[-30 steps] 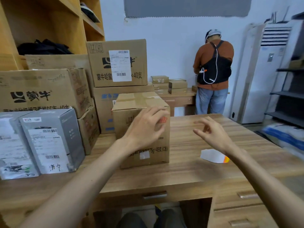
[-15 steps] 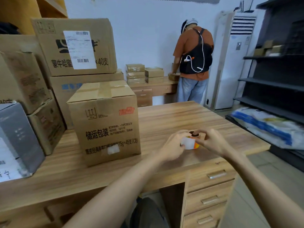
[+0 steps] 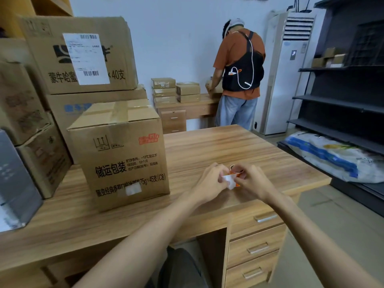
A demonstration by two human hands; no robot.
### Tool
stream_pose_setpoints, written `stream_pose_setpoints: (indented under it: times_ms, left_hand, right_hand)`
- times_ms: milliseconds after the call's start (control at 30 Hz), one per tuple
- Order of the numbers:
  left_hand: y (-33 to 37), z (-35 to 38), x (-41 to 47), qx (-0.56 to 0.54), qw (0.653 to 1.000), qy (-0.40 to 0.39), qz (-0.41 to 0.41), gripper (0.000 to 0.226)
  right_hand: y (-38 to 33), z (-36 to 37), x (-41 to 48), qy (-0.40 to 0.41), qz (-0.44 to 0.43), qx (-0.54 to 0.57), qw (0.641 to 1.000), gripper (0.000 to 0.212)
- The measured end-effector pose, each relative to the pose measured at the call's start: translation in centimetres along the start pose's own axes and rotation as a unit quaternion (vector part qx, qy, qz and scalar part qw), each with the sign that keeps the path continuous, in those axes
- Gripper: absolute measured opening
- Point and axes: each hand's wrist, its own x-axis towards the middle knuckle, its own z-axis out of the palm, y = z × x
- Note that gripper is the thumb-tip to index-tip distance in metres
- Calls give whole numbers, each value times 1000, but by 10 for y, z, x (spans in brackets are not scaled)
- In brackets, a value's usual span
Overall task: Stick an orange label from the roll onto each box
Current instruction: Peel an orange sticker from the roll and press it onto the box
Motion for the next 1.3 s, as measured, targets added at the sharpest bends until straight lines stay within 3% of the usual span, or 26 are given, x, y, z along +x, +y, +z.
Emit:
stream_pose_setpoints:
  times_ms: [167,500,667,833,1300]
  left_hand:
    - [-10,-12,-5,45,999,9,0,13]
    - [-33,-37,-20,103,994,-6,41,15]
    - [-38,-43,-28,81,997,8,13,15]
    - [-41,-49,-33,62,998,21,-6,17]
    - [-33,-48,-37,2,999,-29,36,21]
  right_hand:
    - [-9,4,-4,-6,-15,-2,1000,18]
    - [-30,22,-2,-7,-32,-6,999,7]
    - [-40,34,2,14,-39,-10,999,11]
    - [-54,41,-13,82,-67,-88,990,22]
    - [-60,41,-18,52,-41,-71,995,21]
